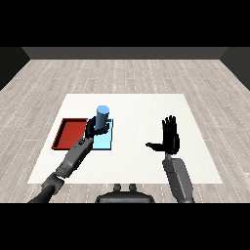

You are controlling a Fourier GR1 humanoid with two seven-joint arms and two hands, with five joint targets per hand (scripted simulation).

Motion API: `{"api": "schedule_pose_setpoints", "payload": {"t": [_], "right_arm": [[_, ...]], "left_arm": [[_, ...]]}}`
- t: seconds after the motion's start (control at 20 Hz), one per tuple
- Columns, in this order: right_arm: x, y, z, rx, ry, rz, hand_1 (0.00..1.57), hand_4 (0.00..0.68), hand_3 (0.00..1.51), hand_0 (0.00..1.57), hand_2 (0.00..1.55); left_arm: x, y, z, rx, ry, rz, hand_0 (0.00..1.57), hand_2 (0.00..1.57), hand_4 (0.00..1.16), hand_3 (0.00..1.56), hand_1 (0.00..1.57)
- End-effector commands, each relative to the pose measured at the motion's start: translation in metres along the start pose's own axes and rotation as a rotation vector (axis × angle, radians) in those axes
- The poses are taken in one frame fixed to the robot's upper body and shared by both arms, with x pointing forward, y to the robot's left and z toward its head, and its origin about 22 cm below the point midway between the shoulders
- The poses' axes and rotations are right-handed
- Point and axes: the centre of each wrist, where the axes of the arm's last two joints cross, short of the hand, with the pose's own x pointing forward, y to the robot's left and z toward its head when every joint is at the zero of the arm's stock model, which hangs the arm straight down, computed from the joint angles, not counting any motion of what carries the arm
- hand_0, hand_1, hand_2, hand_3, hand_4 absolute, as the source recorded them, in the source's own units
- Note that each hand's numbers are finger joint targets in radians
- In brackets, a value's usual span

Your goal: Pick the blue can and put it in the blue box

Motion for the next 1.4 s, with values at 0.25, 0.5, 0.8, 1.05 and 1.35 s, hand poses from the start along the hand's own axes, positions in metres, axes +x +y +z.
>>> {"api": "schedule_pose_setpoints", "payload": {"t": [0.25, 0.5, 0.8, 1.05, 1.35], "right_arm": [[-0.004, -0.002, -0.001, -0.027, 0.010, 0.000, 0.00, 0.000, 0.00, 0.00, 0.00], [-0.006, -0.009, -0.001, -0.064, 0.017, -0.015, 0.00, 0.000, 0.00, 0.00, 0.00], [-0.023, -0.031, 0.015, -0.068, 0.049, 0.004, 0.00, 0.000, 0.00, 0.00, 0.00], [-0.028, -0.019, 0.012, -0.079, 0.032, 0.004, 0.00, 0.000, 0.00, 0.00, 0.00], [-0.024, -0.038, 0.007, -0.056, 0.022, 0.001, 0.00, 0.000, 0.00, 0.00, 0.00]], "left_arm": [[-0.031, 0.038, -0.017, 0.068, 0.315, -0.341, 1.57, 1.52, 1.00, 1.40, 1.57], [-0.067, 0.024, 0.010, 0.066, 0.596, -0.473, 0.73, 0.69, 0.91, 0.48, 0.73], [-0.075, 0.004, 0.015, 0.112, 0.717, -0.461, 1.32, 1.15, 0.75, 0.20, 1.32], [-0.080, 0.020, 0.017, 0.154, 0.756, -0.351, 1.17, 1.02, 0.69, 0.00, 1.17], [-0.066, 0.033, -0.002, 0.108, 0.764, -0.442, 0.00, 0.00, 0.00, 0.00, 0.00]]}}
